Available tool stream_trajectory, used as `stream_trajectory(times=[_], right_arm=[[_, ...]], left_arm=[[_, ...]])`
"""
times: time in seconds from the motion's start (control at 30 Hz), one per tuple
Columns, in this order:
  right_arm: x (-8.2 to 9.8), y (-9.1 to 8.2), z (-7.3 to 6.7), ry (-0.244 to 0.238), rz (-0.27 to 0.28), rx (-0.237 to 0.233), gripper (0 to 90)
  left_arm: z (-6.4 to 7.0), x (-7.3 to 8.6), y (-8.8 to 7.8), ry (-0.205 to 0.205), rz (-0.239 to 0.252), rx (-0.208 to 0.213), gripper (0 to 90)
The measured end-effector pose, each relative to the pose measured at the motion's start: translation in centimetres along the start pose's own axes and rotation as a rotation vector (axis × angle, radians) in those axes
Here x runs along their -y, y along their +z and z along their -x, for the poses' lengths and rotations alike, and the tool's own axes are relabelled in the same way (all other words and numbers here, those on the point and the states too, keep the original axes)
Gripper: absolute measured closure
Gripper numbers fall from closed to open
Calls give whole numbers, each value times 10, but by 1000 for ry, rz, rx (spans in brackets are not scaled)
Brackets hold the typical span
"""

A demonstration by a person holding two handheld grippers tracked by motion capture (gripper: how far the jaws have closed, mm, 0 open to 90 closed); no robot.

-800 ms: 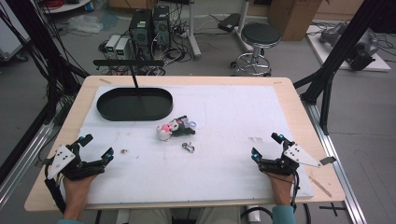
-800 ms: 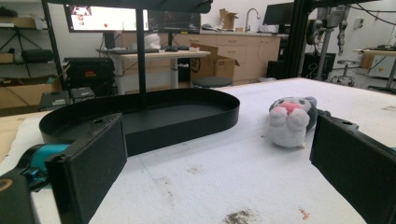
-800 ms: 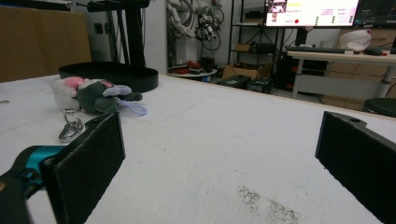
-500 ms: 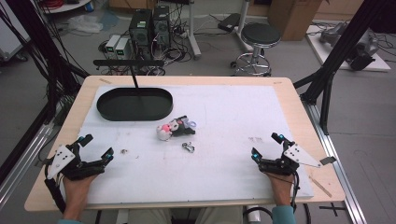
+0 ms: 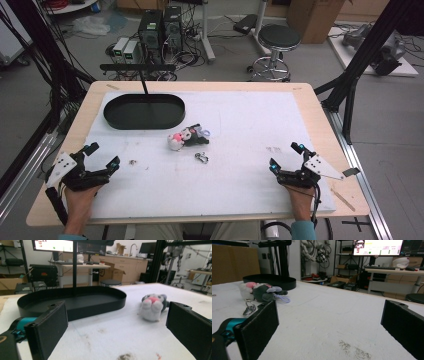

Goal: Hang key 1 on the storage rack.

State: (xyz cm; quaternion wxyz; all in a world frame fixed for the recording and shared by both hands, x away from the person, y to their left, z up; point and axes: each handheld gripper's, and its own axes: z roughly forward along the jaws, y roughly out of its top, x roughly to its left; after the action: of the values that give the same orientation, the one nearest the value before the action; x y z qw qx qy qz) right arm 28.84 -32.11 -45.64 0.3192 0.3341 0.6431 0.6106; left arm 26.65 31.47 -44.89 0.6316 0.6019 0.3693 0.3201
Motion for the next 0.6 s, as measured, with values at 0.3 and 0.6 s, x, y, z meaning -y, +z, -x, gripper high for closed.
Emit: stream_trajectory(times=[0.3,0.6], right_arm=[[0,0,0,-2,-2,-1,6],[0,0,0,-3,3,-1,6]], left_arm=[[4,-48,22,66,-82,80,44],[16,-77,57,149,-220,191,44]])
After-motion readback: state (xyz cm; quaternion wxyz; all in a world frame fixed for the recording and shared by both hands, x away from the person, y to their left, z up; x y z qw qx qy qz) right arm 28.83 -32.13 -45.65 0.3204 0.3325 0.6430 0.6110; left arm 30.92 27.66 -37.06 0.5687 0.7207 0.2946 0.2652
